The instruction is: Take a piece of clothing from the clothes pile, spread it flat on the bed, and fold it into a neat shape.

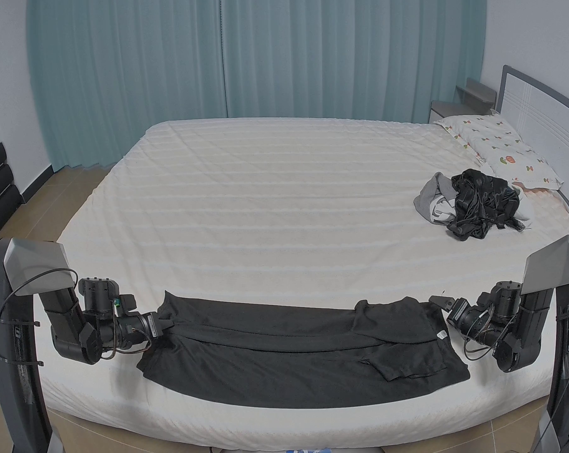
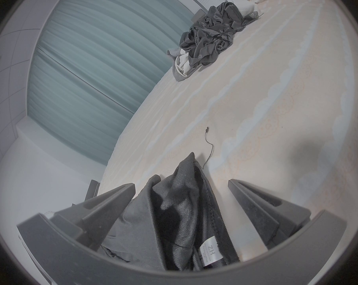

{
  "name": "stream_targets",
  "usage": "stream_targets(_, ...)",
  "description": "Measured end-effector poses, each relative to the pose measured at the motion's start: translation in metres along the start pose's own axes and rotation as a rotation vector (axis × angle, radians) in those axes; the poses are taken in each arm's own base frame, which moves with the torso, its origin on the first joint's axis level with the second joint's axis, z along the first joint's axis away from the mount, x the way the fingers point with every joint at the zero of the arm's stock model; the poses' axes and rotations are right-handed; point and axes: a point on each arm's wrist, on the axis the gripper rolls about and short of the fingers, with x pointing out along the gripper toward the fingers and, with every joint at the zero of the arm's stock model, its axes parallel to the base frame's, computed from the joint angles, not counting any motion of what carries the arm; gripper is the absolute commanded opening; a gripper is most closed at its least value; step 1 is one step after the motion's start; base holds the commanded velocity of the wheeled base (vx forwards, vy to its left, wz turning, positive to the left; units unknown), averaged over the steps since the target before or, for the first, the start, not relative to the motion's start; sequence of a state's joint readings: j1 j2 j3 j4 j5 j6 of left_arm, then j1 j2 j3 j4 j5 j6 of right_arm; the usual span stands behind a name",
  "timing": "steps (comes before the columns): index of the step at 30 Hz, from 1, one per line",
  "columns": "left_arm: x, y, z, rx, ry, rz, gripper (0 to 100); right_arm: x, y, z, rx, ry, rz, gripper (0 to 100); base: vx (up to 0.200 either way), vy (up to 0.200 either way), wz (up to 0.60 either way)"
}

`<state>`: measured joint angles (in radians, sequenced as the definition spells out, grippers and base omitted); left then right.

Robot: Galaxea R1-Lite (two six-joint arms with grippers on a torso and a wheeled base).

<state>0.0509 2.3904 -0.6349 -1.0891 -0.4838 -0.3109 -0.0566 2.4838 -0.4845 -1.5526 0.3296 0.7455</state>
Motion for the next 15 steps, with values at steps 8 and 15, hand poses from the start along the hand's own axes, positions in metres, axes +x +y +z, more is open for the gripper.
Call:
stream_targets(8, -0.0001, -0.0007, 0.0005, -0.026, -0.006, -0.001, 0, 0.0003, 0.0002, 0.0004, -0.001, -0.002, 0.002, 100, -0.15, 0.0, 0.0)
stream_targets(15, 0.0, -0.0012, 0.0007, -0.026, -0.008, 0.0, 0, 0.0003, 0.0002, 0.0004, -0.001, -0.002, 0.002, 100, -0.086, 0.0, 0.0)
